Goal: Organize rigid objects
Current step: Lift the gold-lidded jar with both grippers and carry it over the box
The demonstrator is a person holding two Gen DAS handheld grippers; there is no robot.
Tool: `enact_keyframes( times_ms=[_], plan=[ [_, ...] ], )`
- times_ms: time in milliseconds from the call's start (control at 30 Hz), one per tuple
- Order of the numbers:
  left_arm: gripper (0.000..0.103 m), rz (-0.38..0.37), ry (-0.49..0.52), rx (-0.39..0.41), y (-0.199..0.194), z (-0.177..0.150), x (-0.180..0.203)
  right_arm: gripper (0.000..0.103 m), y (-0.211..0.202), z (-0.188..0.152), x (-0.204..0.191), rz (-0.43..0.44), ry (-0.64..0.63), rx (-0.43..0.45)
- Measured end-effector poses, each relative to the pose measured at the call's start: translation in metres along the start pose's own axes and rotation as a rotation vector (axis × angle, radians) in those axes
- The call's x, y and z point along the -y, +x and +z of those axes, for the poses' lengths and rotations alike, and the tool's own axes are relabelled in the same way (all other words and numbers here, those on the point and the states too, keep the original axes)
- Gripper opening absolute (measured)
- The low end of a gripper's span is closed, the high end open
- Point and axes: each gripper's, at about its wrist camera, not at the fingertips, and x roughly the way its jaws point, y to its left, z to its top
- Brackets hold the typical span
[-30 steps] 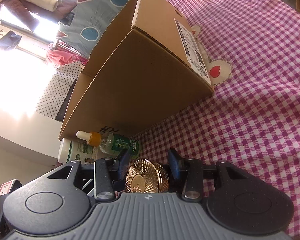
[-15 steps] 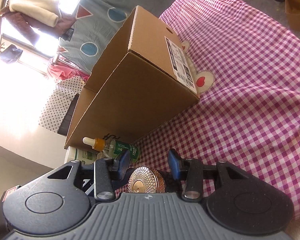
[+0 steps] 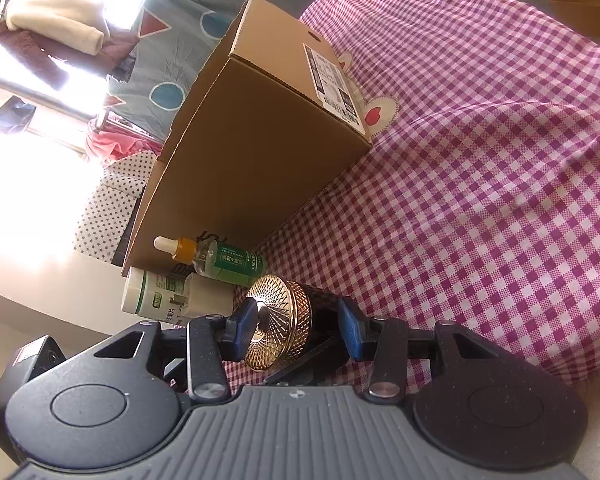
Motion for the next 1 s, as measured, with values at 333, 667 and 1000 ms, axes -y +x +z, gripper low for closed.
enact_keyframes(
  times_ms=[333,667,1000],
  plan=[
    [0.055,0.016,-0.029,-0.005,-0.001,-0.001,-0.001,0.046,0.0,-0.004,-0.01,-0.022,-0.028,0.008],
    [0.055,0.03,-0.046,0.05,-0.025,0.008,-0.001,0.046,-0.014,-0.001,-0.038,-0.011,-0.076,0.043],
    [0.055,0.084,-0.07,0.207,-0.094,0.066,-0.025,0.046,-0.044,0.037,-0.129,0.058,-0.271,0.132]
  ],
)
